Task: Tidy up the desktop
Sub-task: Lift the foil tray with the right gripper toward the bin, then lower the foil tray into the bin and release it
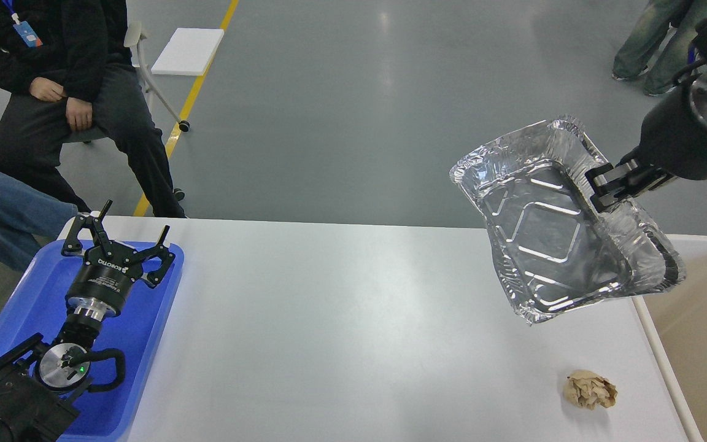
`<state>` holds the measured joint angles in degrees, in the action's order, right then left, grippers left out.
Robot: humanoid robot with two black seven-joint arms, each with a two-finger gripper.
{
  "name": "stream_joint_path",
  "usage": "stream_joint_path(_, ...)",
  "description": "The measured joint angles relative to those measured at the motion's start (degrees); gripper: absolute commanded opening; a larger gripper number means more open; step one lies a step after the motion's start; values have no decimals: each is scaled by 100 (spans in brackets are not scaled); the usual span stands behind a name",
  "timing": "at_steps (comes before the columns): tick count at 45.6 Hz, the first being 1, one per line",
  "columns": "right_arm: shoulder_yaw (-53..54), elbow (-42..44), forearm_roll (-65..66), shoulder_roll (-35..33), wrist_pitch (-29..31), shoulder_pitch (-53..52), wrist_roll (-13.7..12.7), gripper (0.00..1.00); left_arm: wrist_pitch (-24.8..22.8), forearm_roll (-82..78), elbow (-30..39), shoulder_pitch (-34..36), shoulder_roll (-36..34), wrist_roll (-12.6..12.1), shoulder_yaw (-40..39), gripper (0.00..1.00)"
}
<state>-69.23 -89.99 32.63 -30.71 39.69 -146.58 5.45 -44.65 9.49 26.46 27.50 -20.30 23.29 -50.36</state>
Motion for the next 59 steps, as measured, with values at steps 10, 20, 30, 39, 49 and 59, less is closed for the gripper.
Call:
stream_joint_path(10,-137,56,11,-235,9,80,-11,0,0,0,0,-5,0,0,0,99)
stream_joint_path(20,-430,106,60,-747,-15,157,-33,0,0,0,-1,-7,-2,0,0,99)
stream_joint_path(30,-541,341,159,-1470,-56,476,-157,0,0,0,0,-8,-8,0,0,99)
stream_joint_path(39,-562,828,179,-1947,-233,1068,-206,0,0,-1,0,-8,-9,0,0,99)
stream_joint_path(49,-372,1443,-71,-2239,-847,2210,-223,0,0,0,-2,-7,-12,0,0,99)
stream_joint_path(59,-57,1832,-541,-2358,-1600,3331,-225,0,0,0,0,-8,-10,0,1,99)
